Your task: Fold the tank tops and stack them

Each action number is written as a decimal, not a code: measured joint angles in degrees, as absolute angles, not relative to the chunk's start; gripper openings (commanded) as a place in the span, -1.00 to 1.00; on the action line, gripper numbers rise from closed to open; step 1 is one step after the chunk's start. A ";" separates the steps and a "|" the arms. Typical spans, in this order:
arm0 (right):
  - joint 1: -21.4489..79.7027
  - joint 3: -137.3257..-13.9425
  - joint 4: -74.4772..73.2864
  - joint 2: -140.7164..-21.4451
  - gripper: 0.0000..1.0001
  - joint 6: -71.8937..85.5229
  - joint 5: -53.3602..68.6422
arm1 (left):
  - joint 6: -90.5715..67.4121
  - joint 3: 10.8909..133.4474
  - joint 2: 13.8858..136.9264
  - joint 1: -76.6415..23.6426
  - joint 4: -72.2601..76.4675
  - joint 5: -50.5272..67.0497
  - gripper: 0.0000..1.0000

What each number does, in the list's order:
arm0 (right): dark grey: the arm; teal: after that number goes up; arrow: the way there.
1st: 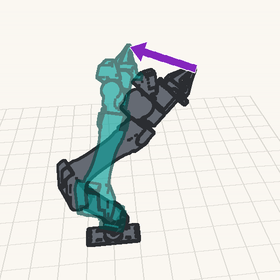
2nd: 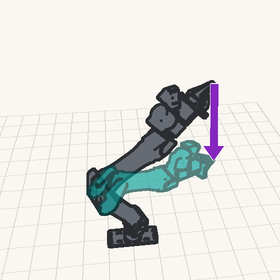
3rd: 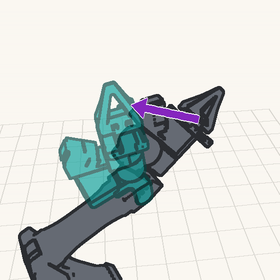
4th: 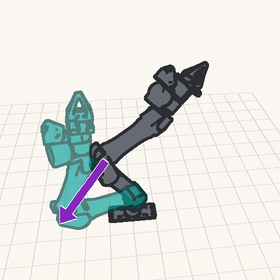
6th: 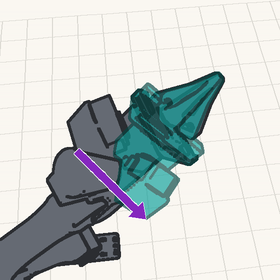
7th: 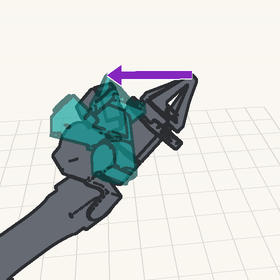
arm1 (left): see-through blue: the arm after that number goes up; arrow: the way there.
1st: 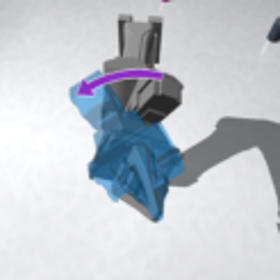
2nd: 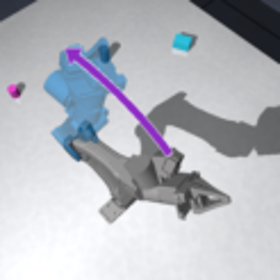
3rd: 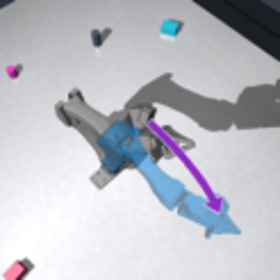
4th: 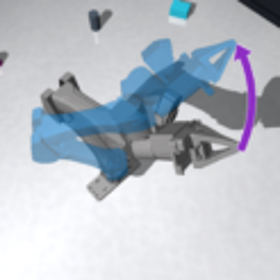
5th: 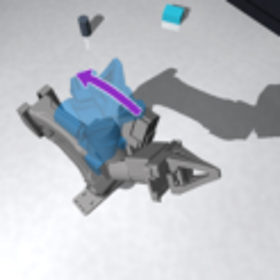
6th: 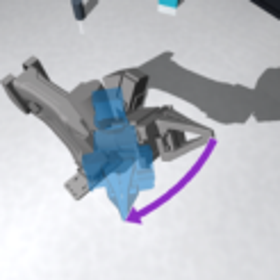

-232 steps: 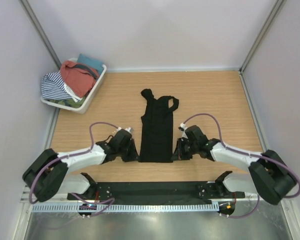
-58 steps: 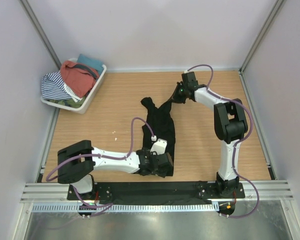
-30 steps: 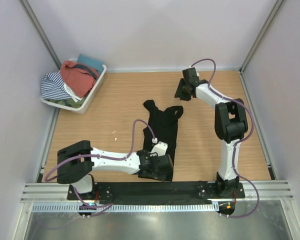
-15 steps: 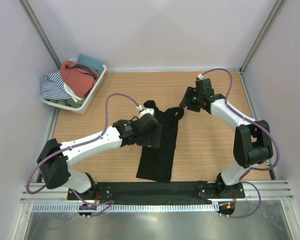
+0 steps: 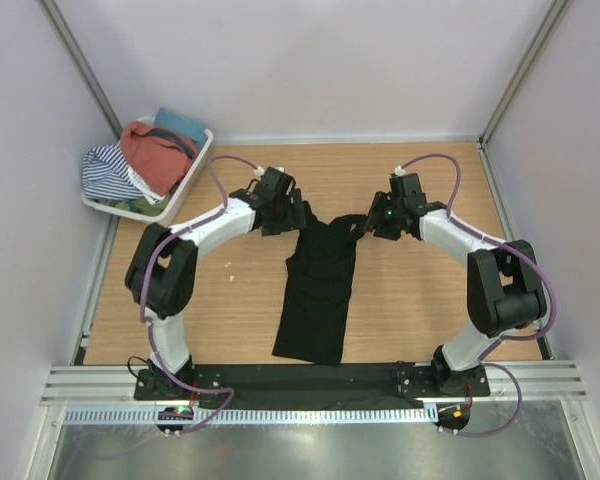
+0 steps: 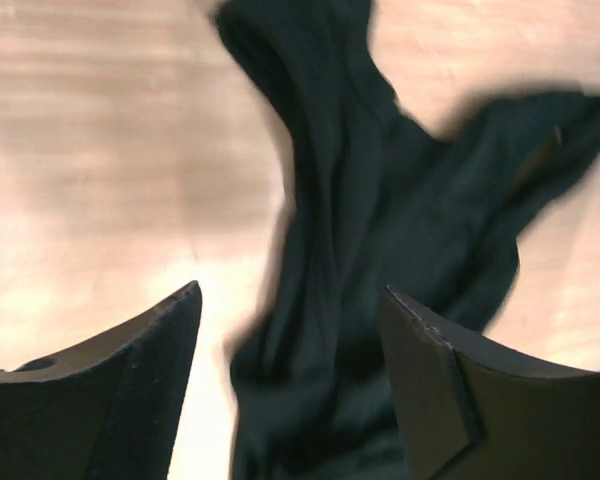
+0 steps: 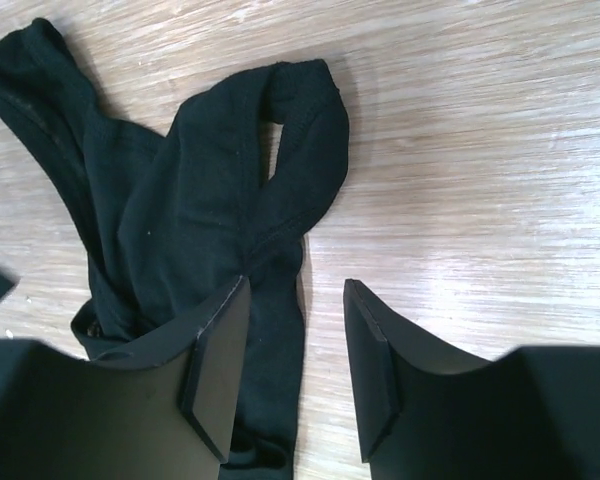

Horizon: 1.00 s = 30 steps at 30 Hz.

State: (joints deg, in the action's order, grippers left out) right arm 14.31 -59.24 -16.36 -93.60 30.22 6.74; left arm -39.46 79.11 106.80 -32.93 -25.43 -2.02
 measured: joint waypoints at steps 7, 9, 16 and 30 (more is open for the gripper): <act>14.28 -59.24 -14.81 -96.36 0.13 30.52 6.79 | -42.04 84.16 118.30 -30.24 -19.31 1.17 0.37; 14.28 -59.29 -13.89 -97.54 0.14 30.57 6.83 | -42.57 86.41 120.40 -30.22 -18.22 1.58 0.38; 14.28 -64.10 -12.80 -105.62 -0.03 31.38 6.90 | -43.53 93.89 124.86 -29.80 -15.07 1.72 -0.21; 14.81 -85.71 -12.71 -122.43 -0.97 33.30 8.12 | -44.80 102.43 134.56 -27.31 -10.00 1.26 -1.00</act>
State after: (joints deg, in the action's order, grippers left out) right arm 14.81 -85.71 -12.71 -122.43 33.30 8.12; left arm -44.80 102.43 134.56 -27.31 -10.00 1.26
